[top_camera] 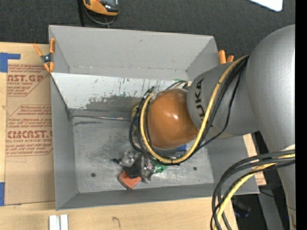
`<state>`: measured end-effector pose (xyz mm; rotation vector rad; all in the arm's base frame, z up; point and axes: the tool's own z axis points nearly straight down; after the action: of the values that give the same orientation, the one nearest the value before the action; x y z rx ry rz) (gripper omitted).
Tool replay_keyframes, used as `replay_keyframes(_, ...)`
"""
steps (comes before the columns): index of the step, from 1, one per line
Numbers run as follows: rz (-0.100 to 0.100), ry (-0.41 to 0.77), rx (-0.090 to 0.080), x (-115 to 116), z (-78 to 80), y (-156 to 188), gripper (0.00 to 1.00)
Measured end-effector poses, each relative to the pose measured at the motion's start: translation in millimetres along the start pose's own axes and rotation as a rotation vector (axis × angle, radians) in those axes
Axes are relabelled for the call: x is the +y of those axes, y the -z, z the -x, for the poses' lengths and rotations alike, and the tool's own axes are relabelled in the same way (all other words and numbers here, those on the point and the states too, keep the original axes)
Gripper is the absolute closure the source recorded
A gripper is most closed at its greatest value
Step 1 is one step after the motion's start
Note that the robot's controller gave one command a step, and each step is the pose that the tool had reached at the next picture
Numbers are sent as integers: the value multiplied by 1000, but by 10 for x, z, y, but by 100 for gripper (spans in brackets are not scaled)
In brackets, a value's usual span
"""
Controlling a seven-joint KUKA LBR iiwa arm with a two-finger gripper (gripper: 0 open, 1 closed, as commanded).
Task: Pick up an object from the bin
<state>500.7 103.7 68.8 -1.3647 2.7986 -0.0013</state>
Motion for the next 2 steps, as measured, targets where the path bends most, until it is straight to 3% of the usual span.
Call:
replay_keyframes(1, 2, 7, 4, 0, 0, 50, 100)
replay_keyframes(2, 13, 3, 21, 22, -31, 217, 100)
